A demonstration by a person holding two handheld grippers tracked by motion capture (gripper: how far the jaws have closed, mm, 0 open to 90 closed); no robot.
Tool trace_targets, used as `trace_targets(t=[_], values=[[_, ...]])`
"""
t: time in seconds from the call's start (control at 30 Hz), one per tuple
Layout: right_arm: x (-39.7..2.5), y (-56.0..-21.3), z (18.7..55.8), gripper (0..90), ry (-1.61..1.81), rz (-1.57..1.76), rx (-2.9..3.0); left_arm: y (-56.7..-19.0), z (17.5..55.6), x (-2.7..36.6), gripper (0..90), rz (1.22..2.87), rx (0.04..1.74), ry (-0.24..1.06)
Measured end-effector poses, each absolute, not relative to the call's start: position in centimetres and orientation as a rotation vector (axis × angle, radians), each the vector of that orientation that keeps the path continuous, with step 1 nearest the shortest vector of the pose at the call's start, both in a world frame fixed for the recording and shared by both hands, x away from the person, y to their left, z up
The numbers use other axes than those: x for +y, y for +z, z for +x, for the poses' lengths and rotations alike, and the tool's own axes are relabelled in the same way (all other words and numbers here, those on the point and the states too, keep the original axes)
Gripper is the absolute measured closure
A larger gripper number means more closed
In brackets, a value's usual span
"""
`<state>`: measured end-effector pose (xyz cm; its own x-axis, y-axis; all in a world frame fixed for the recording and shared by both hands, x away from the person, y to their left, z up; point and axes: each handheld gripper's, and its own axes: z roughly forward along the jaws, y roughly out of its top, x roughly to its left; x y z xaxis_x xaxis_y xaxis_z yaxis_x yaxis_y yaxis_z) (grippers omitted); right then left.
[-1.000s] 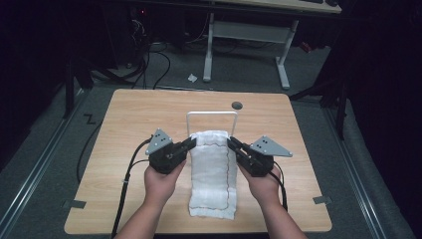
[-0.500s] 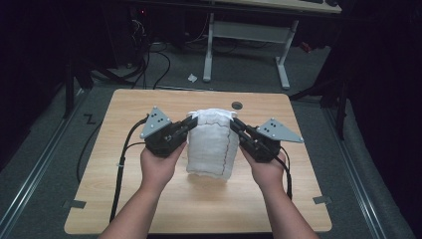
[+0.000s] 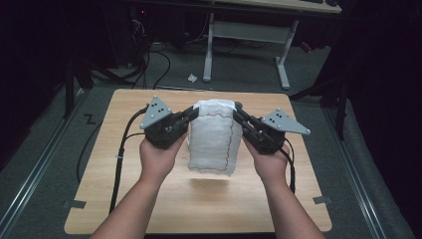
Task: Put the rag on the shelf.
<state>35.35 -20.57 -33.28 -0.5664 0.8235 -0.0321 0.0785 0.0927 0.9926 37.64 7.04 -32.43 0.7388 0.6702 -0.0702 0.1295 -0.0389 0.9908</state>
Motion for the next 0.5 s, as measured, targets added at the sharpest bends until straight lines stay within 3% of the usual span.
trace_targets(t=[0.5], values=[[-20.5, -32.3, 36.5, 83.8, 1.525, 0.885, 1.739, -31.6, 39.1, 7.1, 86.0, 1.569, 0.667, 0.510]])
